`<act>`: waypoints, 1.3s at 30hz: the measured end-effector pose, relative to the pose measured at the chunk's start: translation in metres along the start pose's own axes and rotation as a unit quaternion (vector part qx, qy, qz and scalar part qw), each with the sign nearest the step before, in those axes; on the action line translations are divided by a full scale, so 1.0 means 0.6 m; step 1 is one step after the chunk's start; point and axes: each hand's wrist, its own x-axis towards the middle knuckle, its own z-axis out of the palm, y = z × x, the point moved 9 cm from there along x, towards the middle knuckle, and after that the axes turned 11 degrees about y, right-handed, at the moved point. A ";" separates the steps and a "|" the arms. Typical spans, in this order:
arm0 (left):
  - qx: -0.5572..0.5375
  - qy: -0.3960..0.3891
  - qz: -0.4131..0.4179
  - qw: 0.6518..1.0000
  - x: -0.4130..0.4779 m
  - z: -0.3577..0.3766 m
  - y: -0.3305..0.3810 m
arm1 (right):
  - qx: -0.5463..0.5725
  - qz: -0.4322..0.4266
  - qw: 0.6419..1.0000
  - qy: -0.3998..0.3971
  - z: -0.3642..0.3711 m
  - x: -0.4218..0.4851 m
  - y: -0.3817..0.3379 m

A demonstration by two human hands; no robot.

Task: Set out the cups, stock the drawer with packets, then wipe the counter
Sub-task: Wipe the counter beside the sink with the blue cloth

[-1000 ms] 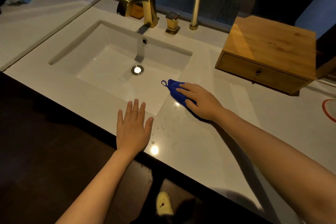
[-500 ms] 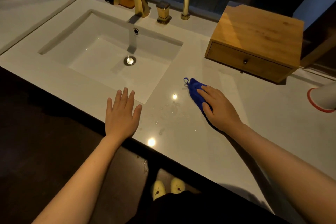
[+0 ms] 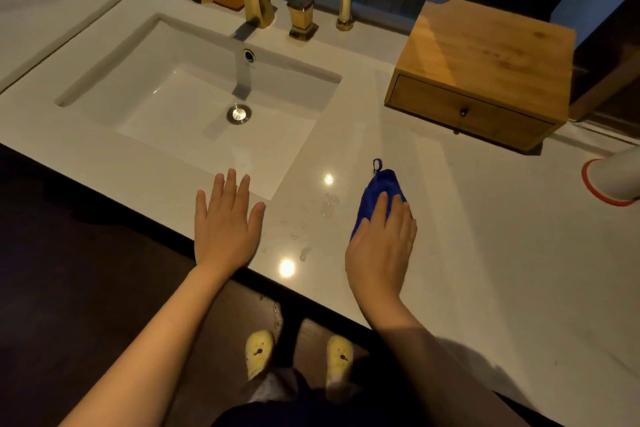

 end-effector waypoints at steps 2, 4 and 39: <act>-0.006 -0.002 0.000 1.000 -0.001 0.001 0.000 | 0.005 0.001 1.000 -0.006 0.009 -0.002 -0.025; -0.009 -0.002 0.001 1.000 -0.001 0.000 0.002 | 0.005 -0.002 1.000 -0.011 0.019 -0.003 -0.049; -0.034 -0.039 0.196 0.979 0.103 -0.032 -0.253 | 0.109 -0.236 0.962 -0.086 0.045 -0.007 -0.227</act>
